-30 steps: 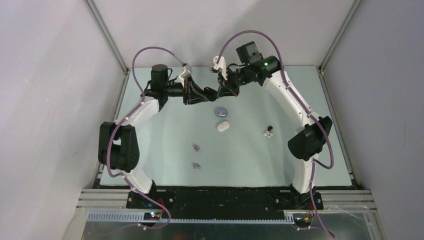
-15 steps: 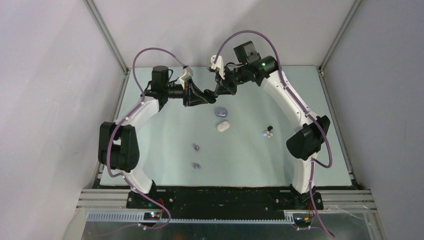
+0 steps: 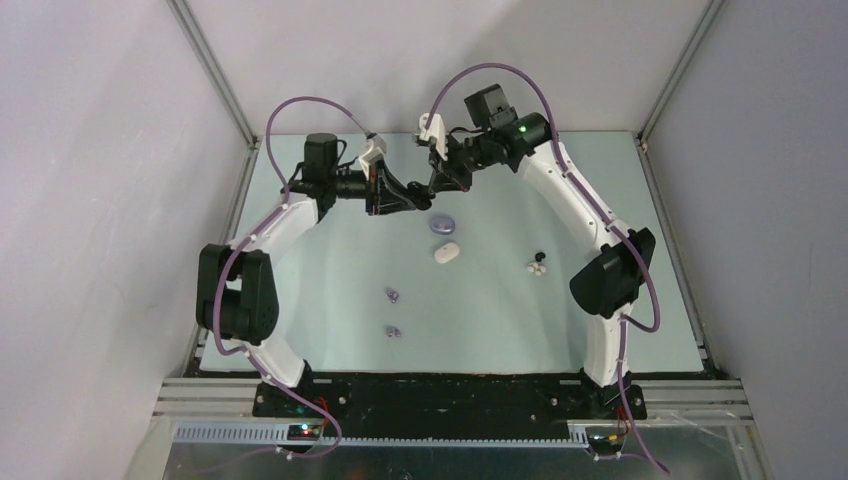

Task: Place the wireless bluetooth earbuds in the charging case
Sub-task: Place the earbud in the charging case.

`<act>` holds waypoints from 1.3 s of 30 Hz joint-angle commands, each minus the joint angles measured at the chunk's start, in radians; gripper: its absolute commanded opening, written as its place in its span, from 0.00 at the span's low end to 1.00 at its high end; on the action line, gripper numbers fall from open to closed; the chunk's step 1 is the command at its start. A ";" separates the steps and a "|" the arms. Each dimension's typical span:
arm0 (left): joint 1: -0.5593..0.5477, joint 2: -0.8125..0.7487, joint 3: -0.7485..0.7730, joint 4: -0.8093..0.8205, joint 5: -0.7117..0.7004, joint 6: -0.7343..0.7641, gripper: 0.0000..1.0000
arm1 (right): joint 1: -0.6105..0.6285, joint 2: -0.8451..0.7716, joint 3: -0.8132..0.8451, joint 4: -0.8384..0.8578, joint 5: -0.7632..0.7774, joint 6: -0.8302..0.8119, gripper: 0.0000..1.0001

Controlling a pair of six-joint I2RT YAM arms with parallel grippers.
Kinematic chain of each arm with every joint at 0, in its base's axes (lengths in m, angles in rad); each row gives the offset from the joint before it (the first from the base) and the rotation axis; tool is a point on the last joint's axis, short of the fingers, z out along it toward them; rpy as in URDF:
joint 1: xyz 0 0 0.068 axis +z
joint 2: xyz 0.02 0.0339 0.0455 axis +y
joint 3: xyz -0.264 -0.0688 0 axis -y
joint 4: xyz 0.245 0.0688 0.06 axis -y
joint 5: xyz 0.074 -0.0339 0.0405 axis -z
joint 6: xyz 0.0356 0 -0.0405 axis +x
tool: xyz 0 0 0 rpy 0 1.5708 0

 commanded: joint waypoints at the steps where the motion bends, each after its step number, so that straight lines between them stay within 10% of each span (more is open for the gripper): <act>1: 0.006 -0.055 0.038 0.030 0.034 -0.012 0.00 | 0.007 0.002 0.034 0.000 -0.016 0.000 0.00; 8: 0.014 -0.065 -0.012 0.216 0.031 -0.155 0.00 | 0.007 0.006 0.025 -0.006 -0.031 -0.002 0.00; 39: 0.010 -0.075 0.012 0.097 0.046 -0.038 0.00 | 0.022 0.050 0.065 0.022 -0.006 -0.005 0.01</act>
